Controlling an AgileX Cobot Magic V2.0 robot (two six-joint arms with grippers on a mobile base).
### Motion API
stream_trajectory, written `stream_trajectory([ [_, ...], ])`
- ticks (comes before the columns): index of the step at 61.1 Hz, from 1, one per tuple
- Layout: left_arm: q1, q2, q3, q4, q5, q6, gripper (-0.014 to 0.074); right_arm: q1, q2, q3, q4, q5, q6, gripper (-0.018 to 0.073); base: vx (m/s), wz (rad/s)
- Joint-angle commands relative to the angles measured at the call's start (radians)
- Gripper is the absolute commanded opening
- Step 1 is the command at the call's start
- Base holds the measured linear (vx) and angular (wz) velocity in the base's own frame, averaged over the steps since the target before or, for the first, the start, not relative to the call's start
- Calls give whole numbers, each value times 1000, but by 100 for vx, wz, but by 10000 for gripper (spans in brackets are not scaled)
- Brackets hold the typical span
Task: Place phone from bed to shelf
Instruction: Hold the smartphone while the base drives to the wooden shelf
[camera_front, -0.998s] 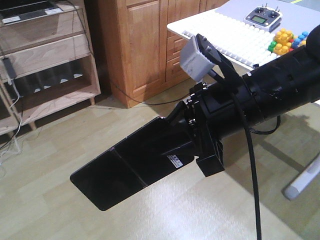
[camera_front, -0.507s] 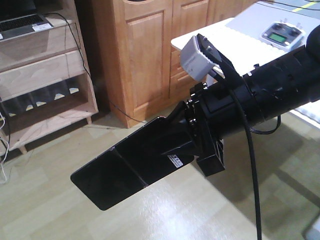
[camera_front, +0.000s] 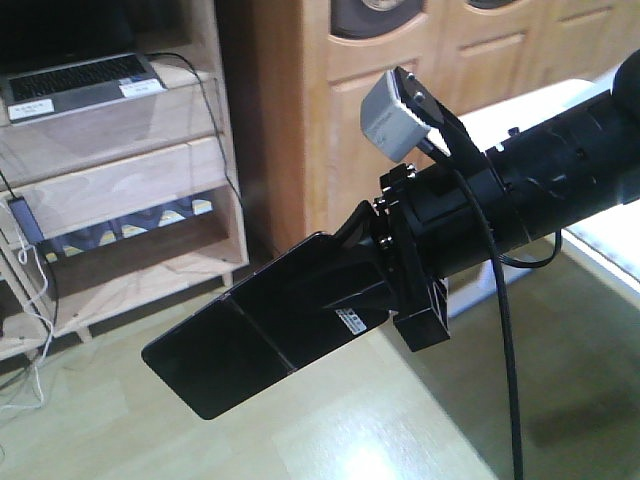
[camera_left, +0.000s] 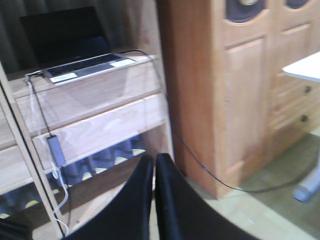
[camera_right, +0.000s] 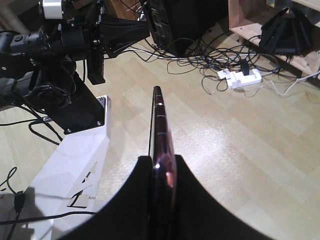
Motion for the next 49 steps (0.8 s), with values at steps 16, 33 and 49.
stream_trajectory([
  [16, -3, -4, -23, -9, -72, -6, 1, -2, -38, -26, 80, 58, 3, -2, 45, 23],
  [33, -3, -4, -23, -9, -72, -6, 1, -2, -38, -26, 80, 58, 3, -2, 43, 27],
  [49, -3, -4, -23, -9, -72, -6, 1, -2, -38, -26, 80, 58, 3, -2, 39, 38],
])
